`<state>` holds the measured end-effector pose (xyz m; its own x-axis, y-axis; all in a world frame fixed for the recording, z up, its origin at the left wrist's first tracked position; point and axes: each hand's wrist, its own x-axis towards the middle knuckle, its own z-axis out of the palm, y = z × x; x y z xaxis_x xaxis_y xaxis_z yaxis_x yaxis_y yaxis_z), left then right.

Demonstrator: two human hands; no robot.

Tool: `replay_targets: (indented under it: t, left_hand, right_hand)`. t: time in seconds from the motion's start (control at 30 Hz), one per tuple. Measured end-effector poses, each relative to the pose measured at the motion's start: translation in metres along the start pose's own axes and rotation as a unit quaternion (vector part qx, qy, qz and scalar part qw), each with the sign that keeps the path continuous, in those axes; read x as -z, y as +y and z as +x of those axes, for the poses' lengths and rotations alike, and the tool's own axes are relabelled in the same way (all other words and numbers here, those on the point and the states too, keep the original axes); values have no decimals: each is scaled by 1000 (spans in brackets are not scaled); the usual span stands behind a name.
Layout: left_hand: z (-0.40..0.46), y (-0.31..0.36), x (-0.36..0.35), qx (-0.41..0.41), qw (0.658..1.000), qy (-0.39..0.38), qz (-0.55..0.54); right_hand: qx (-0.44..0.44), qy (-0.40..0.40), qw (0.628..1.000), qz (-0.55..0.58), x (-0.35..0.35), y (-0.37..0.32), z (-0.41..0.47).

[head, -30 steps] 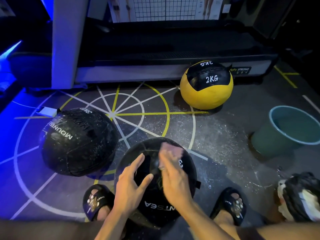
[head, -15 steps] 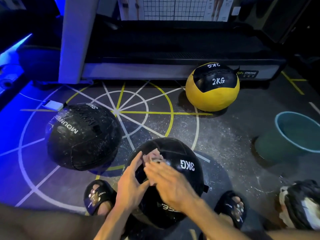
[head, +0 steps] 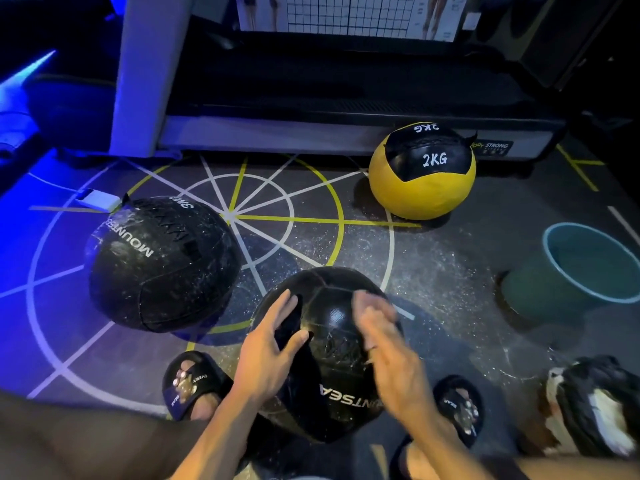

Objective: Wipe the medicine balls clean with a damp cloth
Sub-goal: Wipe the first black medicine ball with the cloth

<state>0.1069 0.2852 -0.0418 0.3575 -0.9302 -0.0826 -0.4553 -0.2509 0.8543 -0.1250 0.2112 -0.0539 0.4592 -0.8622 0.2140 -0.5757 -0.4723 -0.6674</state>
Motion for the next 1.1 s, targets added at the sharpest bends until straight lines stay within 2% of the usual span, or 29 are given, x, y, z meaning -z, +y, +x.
replay_targets:
  t: [0.03,0.07,0.13,0.2,0.27,0.33,0.37,0.47,0.5,0.53,0.6,0.67,0.7,0.73,0.83,0.87,0.9,0.97,1.0,1.03,1.1]
  left_hand:
    - [0,0,0,1,1000,1,1]
    - [-1,2,-1,0,1000,3,2]
    - [-1,2,-5,-3,1000,8,-1]
    - [0,1,-8,-8,1000,9,-6]
    - [0,-1,-7,-7,1000,6,-17]
    - [0,-2,-4,-1,999,-6,-46]
    - [0,-2,-2,3,998,-13,-68]
    - [1,3,-8,7,995,-27,-98]
    - [2,4,-13,-2,996,-25,-85]
    - [3,6,-18,-12,997,-22,-71]
    - [3,4,-23,-13,998,-19,-63]
    - [4,-3,-20,-8,998,-15,-65]
    - [4,-5,-19,-14,998,-10,-60]
    - [5,-5,-18,-20,998,-8,-59]
    - [10,-1,-20,-19,997,-27,-76]
    - [12,0,-22,-21,997,-25,-73]
    - [12,-1,-23,-22,997,-22,-64]
    - [9,-2,-24,-16,998,-24,-61]
    - [9,-4,-23,-16,998,-25,-64]
    - [7,-4,-23,-20,997,-26,-65]
    - [6,0,-23,-30,996,-34,-77]
  right_hand:
    - [-102,28,994,3,9,6,-3]
    - [-161,50,986,7,12,5,-9]
    - [-178,39,983,16,2,-4,-22]
    - [-120,-9,992,31,-11,-25,-32]
    - [-12,-50,999,-4,-18,-35,-34]
    - [60,-52,996,-31,-14,-23,-29]
    - [36,-33,998,-26,-9,-18,-24]
    - [-171,68,981,65,-2,-27,-2]
    - [-182,83,977,78,-7,-36,5]
    - [-150,70,984,61,-12,-49,10]
    - [-22,-15,1000,2,-27,-76,9]
    - [144,-92,984,-55,-31,-66,6]
    - [170,-96,979,-64,-22,-55,15]
    - [141,-94,983,-67,-9,-48,29]
    - [-39,-51,996,-67,5,-34,60]
    - [-47,-71,993,-82,1,-41,61]
    - [-3,-102,990,-92,-5,-52,55]
    - [146,-153,972,-99,-16,-61,31]
    - [185,-151,967,-92,-11,-55,32]
    - [167,-140,972,-90,-1,-51,41]
    - [33,-96,989,-108,14,-33,67]
